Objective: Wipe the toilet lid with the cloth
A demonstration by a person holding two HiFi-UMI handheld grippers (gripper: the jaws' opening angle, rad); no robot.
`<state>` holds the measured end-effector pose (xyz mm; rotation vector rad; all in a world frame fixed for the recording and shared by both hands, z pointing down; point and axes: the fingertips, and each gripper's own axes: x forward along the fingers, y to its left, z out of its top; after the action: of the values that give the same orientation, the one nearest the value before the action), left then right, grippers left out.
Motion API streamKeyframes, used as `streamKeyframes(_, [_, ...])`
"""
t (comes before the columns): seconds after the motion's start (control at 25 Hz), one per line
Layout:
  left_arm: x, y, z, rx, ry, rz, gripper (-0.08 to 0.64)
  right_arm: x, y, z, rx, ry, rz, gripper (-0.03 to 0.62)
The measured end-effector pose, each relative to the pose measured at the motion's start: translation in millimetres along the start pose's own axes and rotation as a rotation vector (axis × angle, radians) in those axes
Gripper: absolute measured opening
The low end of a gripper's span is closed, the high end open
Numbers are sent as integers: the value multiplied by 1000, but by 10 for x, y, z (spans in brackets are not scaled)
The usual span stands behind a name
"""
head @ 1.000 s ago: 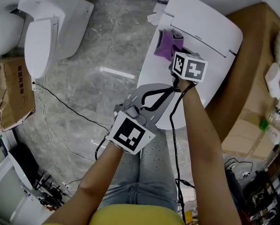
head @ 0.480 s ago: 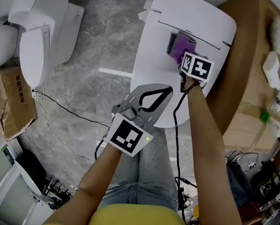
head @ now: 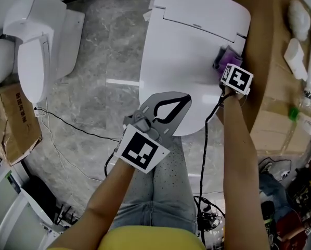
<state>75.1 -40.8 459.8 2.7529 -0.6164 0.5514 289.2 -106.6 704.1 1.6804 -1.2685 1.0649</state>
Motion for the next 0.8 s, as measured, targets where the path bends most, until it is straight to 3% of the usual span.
streamKeyframes(0.16, [-60,-105,-1,13,-4,-7,-4,-193,-152,-106,53,-47,-79,40])
streamKeyframes(0.32, [-191,-173,-4,20,-12,0,-4,-600,62,-36,39,-175,-37,40])
streamKeyframes(0.56, [-440,-252,-41,20,-18,12,-4,-1261,874,-89,2,-282,231,40])
streamKeyframes(0.8, [-653,-322,-76,31,-12,19,-4,-1702,1840,-117,-72,-274,580,38])
